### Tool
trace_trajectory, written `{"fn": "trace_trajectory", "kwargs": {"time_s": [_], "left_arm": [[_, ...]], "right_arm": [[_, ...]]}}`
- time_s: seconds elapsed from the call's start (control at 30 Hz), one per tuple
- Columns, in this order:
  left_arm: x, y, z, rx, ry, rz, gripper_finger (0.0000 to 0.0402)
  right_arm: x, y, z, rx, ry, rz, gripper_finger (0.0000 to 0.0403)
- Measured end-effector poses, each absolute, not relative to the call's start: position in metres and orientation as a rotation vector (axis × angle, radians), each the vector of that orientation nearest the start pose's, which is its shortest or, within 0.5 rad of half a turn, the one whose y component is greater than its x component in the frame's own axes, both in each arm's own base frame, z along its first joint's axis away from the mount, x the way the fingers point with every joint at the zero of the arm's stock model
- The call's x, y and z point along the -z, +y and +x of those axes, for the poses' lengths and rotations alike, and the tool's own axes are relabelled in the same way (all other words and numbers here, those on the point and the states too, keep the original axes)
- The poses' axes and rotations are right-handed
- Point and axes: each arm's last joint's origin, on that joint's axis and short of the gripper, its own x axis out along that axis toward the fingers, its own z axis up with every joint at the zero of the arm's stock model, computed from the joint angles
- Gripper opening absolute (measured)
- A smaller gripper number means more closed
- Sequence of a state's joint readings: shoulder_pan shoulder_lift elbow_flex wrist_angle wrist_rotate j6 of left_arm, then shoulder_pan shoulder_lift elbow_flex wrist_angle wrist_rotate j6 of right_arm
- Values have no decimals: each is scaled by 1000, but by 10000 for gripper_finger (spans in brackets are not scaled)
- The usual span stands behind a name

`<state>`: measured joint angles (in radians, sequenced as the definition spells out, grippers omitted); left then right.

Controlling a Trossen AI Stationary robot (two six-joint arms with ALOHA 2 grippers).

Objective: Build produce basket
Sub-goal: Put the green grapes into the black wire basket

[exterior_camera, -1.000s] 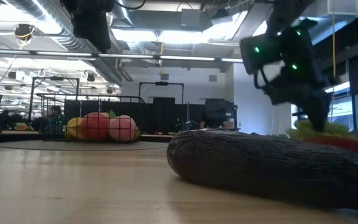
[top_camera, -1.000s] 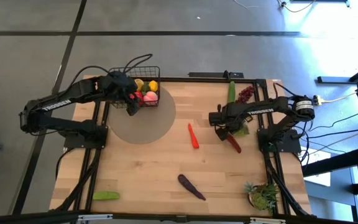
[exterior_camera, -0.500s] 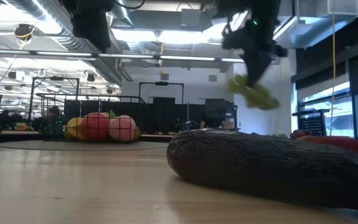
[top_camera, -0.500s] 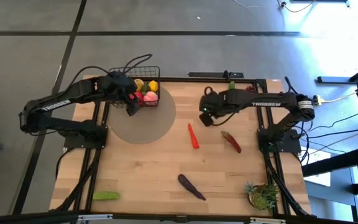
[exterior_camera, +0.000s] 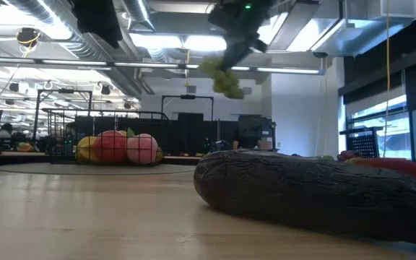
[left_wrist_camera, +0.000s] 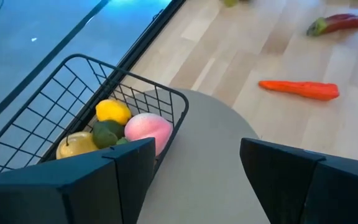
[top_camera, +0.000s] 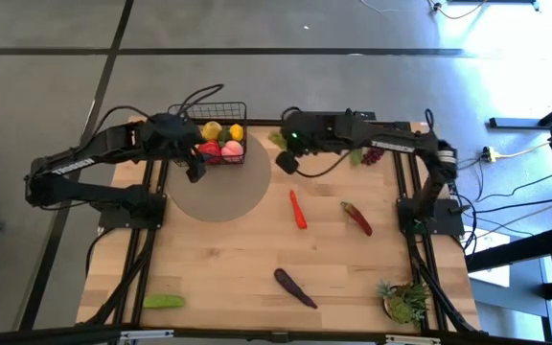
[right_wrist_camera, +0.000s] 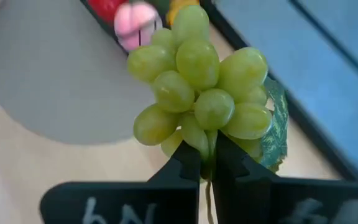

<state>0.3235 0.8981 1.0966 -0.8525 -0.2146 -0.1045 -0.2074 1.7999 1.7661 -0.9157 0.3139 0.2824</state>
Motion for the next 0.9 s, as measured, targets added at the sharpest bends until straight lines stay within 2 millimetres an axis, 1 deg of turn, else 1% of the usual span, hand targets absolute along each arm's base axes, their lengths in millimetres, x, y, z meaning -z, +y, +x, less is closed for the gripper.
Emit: {"fn": "trace_trajectory", "kwargs": {"time_s": [0.17, 0.33, 0.43, 0.53, 0.63, 0.77, 0.9], "left_arm": [[-361, 55, 145, -563, 613, -158, 225], [-363, 54, 139, -581, 587, -177, 225], [-364, 53, 138, -582, 581, -178, 225], [-365, 53, 137, -583, 575, -181, 225], [-365, 54, 136, -630, 572, -185, 225], [-364, 56, 131, -773, 576, -165, 225], [-365, 56, 129, -805, 560, -164, 225]], "right_arm": [[-348, -105, 406, 541, 861, 25, 4], [-354, -121, 438, 481, 836, -148, 4], [-352, -130, 456, 454, 803, -247, 4], [-341, -136, 475, 422, 765, -369, 4], [-328, -139, 488, 397, 736, -470, 3], [-313, -141, 499, 382, 731, -501, 3], [-302, -145, 505, 351, 736, -549, 3]]}}
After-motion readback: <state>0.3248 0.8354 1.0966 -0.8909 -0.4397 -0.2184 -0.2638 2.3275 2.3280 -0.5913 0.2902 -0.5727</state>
